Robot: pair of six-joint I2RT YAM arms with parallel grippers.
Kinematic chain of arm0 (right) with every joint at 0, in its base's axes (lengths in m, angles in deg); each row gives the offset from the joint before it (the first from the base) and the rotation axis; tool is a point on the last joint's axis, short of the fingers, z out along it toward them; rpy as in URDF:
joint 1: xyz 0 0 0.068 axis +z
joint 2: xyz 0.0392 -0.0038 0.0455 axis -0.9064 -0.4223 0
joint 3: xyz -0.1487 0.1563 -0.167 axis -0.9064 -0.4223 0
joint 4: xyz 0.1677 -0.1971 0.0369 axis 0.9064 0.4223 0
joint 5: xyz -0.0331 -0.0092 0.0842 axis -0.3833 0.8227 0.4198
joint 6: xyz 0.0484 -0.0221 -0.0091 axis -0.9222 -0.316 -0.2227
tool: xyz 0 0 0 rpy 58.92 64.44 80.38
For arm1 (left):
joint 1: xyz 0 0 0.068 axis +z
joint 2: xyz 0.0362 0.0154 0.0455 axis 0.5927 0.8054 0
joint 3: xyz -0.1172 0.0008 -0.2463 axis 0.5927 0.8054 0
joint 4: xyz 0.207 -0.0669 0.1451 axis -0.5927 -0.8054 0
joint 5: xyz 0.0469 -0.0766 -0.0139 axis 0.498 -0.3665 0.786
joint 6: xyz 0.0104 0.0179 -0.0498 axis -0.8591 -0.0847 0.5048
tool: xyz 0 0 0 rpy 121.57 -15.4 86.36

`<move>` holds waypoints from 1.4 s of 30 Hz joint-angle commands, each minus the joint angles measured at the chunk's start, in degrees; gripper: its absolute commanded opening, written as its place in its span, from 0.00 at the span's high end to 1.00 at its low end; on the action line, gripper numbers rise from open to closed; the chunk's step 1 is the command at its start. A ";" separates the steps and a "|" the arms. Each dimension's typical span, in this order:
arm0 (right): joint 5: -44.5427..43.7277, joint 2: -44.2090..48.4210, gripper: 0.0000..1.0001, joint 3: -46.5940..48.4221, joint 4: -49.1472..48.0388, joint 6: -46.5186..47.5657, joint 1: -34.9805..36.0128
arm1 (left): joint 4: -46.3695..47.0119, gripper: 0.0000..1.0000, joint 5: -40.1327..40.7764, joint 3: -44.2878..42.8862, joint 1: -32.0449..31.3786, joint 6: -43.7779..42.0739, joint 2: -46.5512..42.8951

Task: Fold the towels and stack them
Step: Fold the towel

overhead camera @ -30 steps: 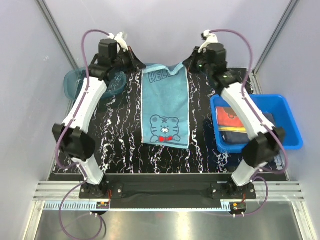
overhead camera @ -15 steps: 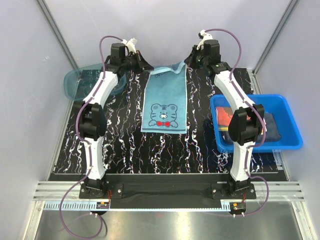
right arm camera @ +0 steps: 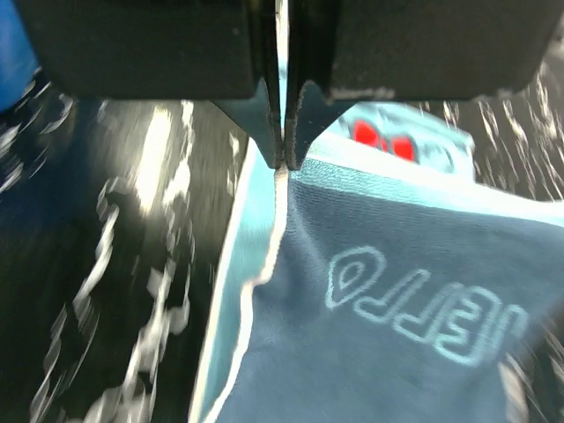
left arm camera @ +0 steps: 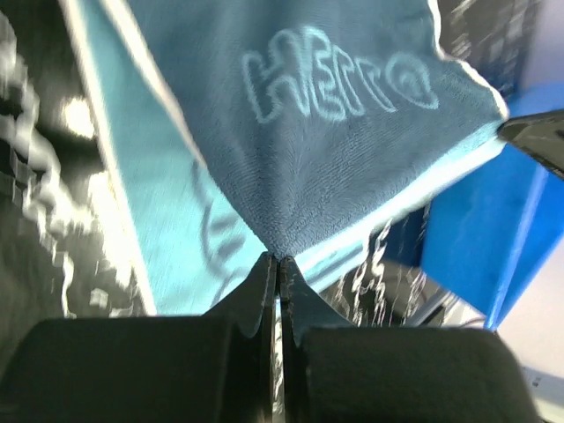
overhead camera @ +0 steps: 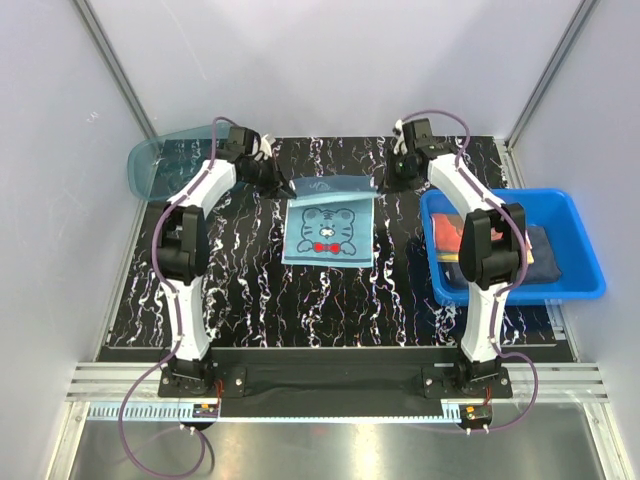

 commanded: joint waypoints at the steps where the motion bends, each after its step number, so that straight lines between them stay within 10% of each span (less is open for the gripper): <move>1: 4.22 5.34 1.00 -3.19 5.28 1.27 0.00 | -4.89 1.00 3.40 1.87 0.18 -3.29 -7.63; 25: 3.63 15.44 1.00 -34.04 -8.60 -2.42 5.36 | -5.95 0.89 12.54 26.56 -2.55 -6.46 -14.66; 31: 6.08 15.97 0.79 -37.65 -10.71 -2.33 5.80 | -5.07 0.63 15.96 31.05 -4.65 -5.58 -16.86; 42: 5.91 17.47 0.59 -38.36 -10.36 -4.27 5.80 | 3.89 0.63 11.92 34.74 -6.33 -1.27 -19.68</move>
